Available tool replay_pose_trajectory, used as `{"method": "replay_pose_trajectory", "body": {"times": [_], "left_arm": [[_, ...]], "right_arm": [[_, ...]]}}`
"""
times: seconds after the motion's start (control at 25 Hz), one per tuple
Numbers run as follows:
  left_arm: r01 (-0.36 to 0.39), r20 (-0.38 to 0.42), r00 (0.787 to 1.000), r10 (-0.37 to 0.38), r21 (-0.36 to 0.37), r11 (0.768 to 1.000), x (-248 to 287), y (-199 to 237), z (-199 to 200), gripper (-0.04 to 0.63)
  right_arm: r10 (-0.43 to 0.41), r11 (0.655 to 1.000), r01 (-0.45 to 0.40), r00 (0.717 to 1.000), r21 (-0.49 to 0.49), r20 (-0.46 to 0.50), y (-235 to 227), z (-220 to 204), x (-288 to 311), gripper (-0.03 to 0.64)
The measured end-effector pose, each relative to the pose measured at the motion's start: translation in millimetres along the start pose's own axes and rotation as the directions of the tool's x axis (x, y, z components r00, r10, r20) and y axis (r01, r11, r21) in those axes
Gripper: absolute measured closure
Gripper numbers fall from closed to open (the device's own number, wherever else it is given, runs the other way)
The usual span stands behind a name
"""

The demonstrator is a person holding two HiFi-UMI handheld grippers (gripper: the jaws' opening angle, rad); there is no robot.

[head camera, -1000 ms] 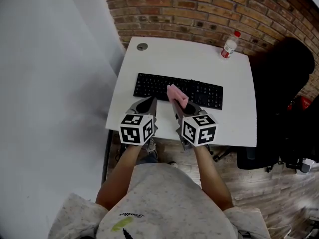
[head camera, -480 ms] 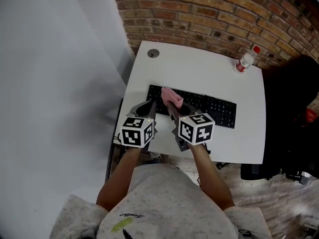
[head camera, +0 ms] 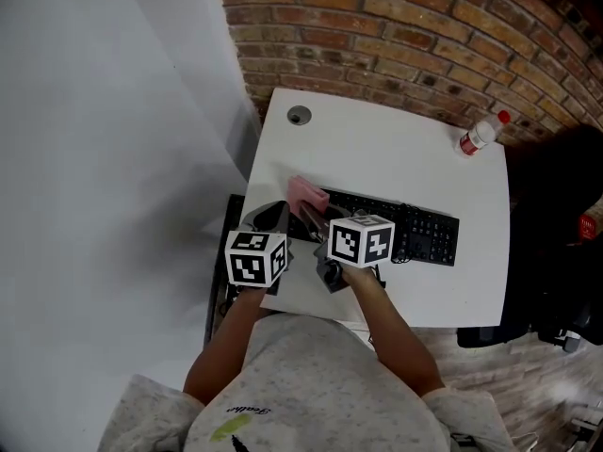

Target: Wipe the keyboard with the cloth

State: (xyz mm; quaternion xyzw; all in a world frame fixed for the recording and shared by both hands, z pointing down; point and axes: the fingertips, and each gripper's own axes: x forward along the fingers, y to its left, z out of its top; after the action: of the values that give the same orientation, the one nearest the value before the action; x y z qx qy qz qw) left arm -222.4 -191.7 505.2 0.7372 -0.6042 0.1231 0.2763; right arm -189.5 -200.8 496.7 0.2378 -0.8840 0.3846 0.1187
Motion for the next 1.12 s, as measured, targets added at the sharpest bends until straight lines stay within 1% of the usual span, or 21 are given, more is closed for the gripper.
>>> {"method": "replay_pose_trajectory", "body": {"times": [0.12,0.28,0.4,0.52,0.76,0.96,1.12], "left_arm": [[0.015,-0.009,1.0,-0.015,-0.003,1.0,6.4,8.2,3.3,0.601],[0.048,-0.023,0.999,-0.048,0.003,0.999,13.9,13.1,5.0,0.601],[0.073,-0.036,0.997,-0.072,0.0,0.997,19.0,14.8,3.4,0.6],[0.093,-0.045,0.995,-0.092,0.001,0.996,24.3,15.5,2.7,0.601],[0.124,-0.057,0.991,-0.123,0.014,0.992,33.8,10.5,5.1,0.601],[0.13,-0.061,0.99,-0.128,0.024,0.991,36.6,0.7,3.1,0.601],[0.119,-0.056,0.991,-0.117,0.019,0.993,37.0,-7.0,1.6,0.601]], "right_arm": [[-0.014,0.999,0.016,0.999,0.049,-0.039,-3.8,-5.2,16.7,0.592],[-0.052,0.991,0.06,0.996,0.119,-0.07,-12.5,-9.2,33.6,0.591],[-0.07,0.986,0.082,0.994,0.145,-0.085,-17.0,-12.0,40.4,0.591],[-0.11,0.983,0.122,0.99,0.14,-0.093,-24.0,-12.5,42.4,0.591],[-0.195,0.973,0.208,0.973,0.1,-0.124,-36.4,-13.7,39.2,0.591],[-0.223,0.968,0.235,0.966,0.085,-0.132,-44.0,-17.2,31.4,0.591],[-0.226,0.969,0.236,0.965,0.073,-0.131,-49.2,-17.3,23.7,0.591]]}}
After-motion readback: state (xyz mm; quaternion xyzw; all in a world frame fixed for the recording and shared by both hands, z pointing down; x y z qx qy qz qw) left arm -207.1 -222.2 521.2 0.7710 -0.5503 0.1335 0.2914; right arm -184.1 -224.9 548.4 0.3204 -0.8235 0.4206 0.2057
